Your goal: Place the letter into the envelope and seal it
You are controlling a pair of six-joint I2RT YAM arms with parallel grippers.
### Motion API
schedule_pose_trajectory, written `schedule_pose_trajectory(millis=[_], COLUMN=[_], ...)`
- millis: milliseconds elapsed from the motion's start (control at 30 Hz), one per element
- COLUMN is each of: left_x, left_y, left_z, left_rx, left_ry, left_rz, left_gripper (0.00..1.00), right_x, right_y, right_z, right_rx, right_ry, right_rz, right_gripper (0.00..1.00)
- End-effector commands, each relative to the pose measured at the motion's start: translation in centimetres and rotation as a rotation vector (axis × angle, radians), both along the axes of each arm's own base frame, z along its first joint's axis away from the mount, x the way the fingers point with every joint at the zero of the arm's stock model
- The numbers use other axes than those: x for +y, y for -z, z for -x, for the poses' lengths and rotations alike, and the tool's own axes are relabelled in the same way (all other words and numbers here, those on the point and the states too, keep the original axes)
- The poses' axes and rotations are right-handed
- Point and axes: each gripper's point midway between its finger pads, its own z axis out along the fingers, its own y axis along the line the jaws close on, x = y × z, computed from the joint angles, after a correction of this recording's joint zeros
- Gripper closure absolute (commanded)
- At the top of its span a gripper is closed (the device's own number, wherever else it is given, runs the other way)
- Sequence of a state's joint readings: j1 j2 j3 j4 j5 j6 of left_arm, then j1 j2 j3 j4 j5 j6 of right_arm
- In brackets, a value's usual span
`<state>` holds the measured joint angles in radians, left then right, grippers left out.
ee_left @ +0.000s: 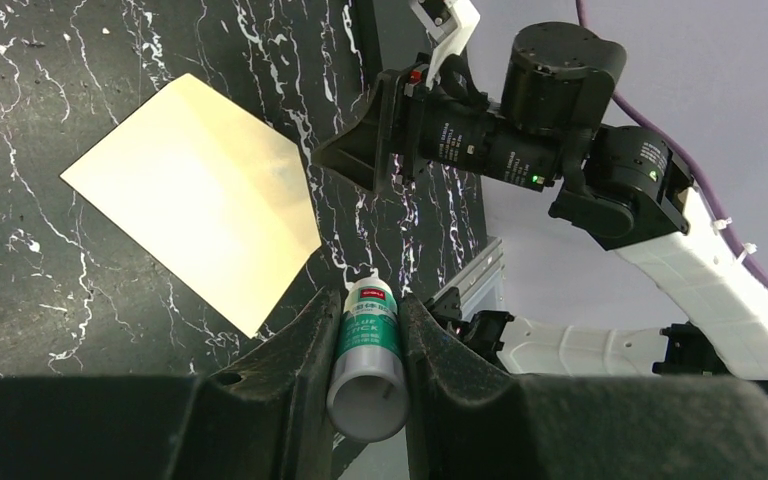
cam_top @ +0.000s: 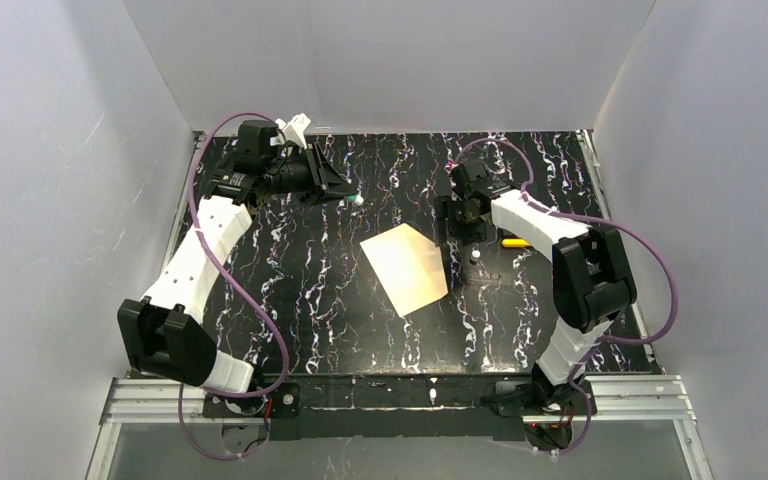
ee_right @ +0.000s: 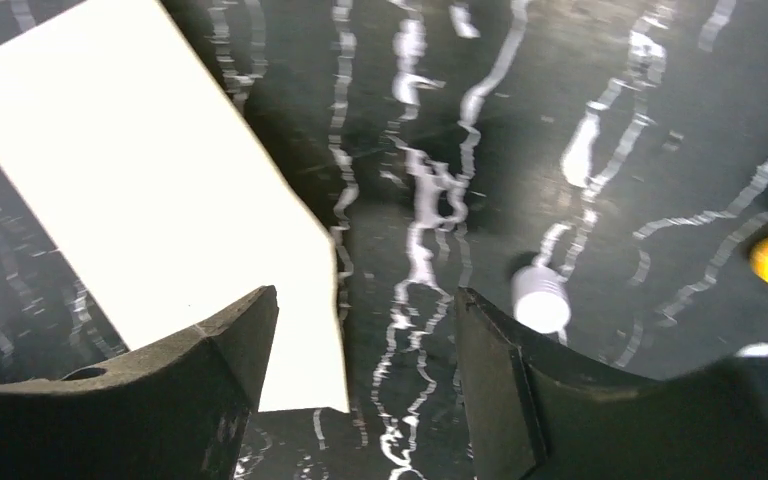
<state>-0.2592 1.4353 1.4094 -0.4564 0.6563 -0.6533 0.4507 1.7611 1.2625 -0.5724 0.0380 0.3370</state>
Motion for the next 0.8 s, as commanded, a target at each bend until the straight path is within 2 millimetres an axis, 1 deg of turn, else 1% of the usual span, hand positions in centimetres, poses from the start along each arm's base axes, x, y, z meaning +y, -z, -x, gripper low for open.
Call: schedule_pose_trajectory(millis=[0,167,267,333,433,500,667,767], left_x=[0.0,0.3,0.3,0.3,0.3,0.3,0.2,0.2], left_y=[-1.5,-1.5,-1.4,-1.3,-1.3,-1.3,-1.2,-1.3], left_z=[0.3,0.8,1.0,1.1,1.2,1.2,1.3,1.3], left_rx=[-0.043,-0.046,-0.042,-0.039,-0.038,-0.036,-0.032,-0.034], left_ry=[0.015,0.016,0.019,0.019,0.02,0.019,0.023,0.022], left_rz=[-0.008,-0.017,-0.017,-0.017,-0.016,-0.014,-0.011,-0.011], left_gripper=[1.0,1.0,1.0,1.0,1.0,1.0,1.0,1.0], right_x=[4.0,4.2,5.0,5.6,5.8,5.7,6.4,6.6], right_y=[-2.2,-0.7,-0.1,0.3,1.1,1.4,1.0,1.4], right_z=[-0.2,-0.3,-0.6,-0.3,0.1,0.0,-0.2,0.0], right_rx=[-0.022,0.008,0.037,0.072,0.103,0.102,0.102,0.127], right_ry=[-0.113,-0.101,-0.116,-0.123,-0.12,-0.118,-0.147,-0.14], right_rz=[-0.216,-0.215,-0.242,-0.27,-0.281,-0.285,-0.384,-0.417], right_gripper=[0.27,0.26,0.27,0.29,0.31,0.33,0.4,0.51])
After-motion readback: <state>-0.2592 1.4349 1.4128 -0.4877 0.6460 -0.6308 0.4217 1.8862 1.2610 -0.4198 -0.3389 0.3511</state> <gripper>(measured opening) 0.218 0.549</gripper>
